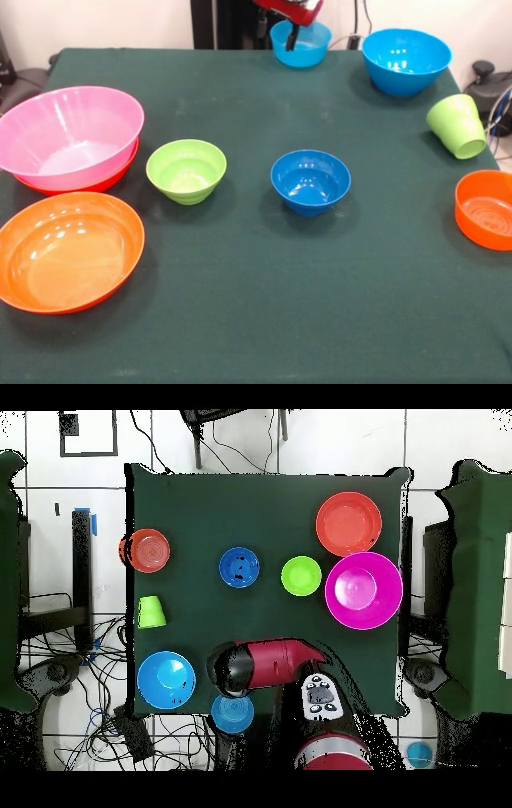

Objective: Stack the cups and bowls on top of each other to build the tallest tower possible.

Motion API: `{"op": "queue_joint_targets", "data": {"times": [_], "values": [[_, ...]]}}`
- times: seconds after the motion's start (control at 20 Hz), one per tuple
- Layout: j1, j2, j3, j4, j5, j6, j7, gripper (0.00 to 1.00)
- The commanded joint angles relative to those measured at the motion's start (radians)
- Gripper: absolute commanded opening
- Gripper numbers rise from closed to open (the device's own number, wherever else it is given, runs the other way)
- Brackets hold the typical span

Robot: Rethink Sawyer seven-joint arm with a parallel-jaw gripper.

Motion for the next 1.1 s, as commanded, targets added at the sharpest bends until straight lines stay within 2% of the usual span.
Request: {"op": "queue_joint_targets", "data": {"times": [0.05,0.3,0.65,0.85,1.1], "values": [[-0.04,0.063,0.169,-0.074,-0.016,0.023,-0.126,1.0],[-0.04,0.079,0.192,-0.085,-0.018,0.023,-0.108,1.0],[-0.036,0.06,0.184,-0.098,-0.058,0.082,-0.14,1.0],[-0.107,0.01,0.197,-0.061,-0.088,0.106,-0.217,1.0],[-0.26,-0.062,0.263,-0.011,-0.143,0.157,-0.375,1.0]]}}
